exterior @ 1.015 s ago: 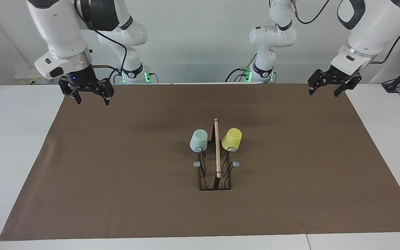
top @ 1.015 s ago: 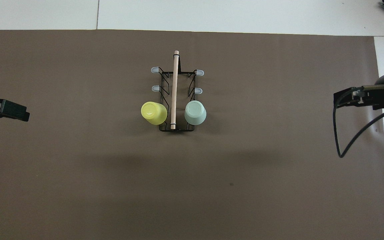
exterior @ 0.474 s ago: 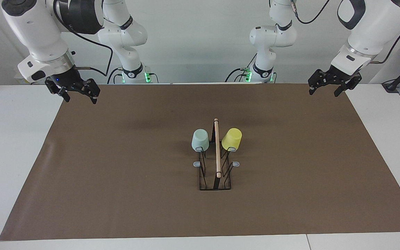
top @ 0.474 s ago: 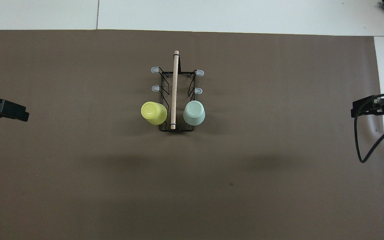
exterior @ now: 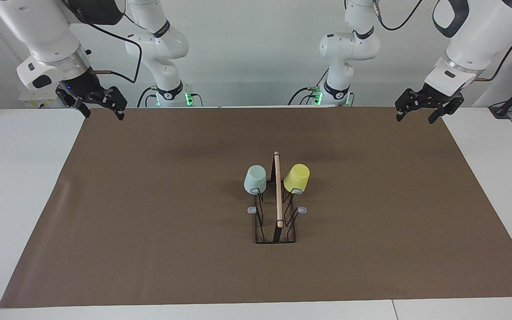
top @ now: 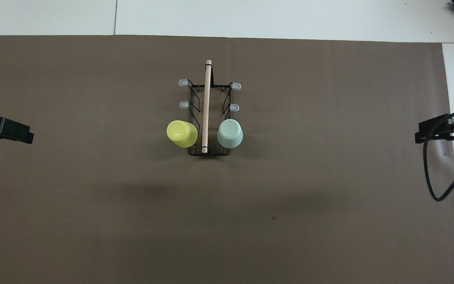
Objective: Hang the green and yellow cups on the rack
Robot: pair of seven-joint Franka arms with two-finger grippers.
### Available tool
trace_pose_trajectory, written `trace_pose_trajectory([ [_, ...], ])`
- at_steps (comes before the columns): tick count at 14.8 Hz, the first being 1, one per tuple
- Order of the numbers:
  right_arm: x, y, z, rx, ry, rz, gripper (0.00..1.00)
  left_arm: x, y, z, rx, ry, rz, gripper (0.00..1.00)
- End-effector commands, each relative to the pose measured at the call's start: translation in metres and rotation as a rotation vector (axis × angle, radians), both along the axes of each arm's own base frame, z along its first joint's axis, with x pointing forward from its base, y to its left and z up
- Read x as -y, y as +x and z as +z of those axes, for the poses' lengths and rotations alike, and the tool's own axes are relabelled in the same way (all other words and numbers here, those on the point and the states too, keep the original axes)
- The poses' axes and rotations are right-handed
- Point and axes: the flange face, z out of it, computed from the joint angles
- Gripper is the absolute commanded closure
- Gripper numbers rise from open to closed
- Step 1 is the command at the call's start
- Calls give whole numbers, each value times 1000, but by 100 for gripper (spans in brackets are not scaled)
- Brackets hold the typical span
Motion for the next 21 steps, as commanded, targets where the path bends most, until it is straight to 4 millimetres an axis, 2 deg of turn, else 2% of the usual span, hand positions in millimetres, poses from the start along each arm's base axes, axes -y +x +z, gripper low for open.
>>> trace_pose_trajectory([
  [1, -1, 3, 0, -16, 4, -15, 0, -1, -5, 2, 14, -14, 1, 0],
  [7, -4, 2, -2, -17, -25, 27, 0, -2, -5, 4, 15, -14, 4, 0],
  [17, 15, -5, -8, -41, -7, -1, 0, -3, -5, 3, 9, -15, 5, 0],
  [21, 4, -3, -8, -30, -9, 23, 0, -4, -6, 5, 12, -15, 8, 0],
])
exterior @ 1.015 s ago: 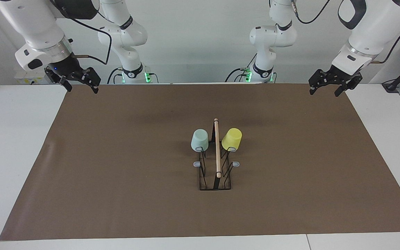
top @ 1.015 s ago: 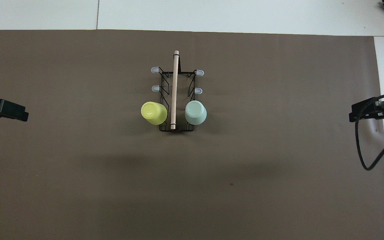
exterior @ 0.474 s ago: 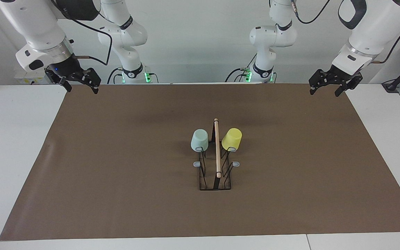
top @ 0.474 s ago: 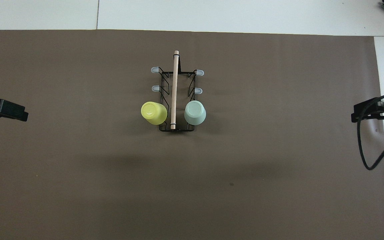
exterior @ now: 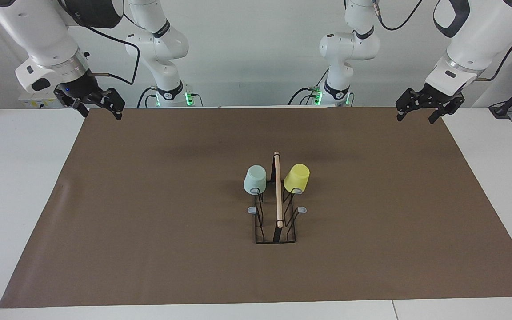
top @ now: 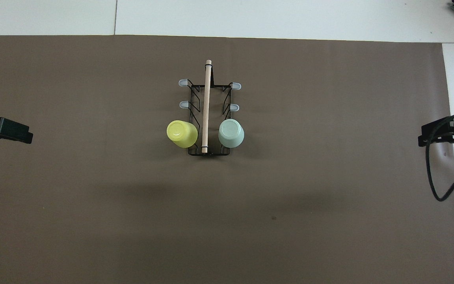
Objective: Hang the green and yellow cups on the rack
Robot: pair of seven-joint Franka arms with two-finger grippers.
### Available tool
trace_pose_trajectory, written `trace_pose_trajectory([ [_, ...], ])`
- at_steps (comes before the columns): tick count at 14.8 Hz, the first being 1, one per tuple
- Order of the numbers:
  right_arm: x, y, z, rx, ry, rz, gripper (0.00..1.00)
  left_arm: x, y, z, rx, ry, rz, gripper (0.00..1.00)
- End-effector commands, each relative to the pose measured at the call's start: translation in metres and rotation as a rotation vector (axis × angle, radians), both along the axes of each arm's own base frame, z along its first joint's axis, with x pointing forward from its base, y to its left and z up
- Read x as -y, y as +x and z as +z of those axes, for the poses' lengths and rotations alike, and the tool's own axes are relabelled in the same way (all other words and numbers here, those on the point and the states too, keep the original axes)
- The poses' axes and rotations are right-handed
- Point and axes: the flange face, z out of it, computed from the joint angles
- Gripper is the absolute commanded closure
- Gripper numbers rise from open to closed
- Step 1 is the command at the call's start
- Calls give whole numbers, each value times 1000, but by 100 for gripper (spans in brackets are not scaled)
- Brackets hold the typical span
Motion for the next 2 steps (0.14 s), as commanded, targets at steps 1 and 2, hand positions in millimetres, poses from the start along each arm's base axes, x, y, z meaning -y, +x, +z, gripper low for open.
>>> trace_pose_trajectory([
  [1, -10, 1, 2, 28, 5, 40, 0, -1, -6, 4, 11, -15, 4, 0],
  [2, -11, 5, 3, 58, 6, 42, 0, -1, -6, 4, 11, -15, 4, 0],
])
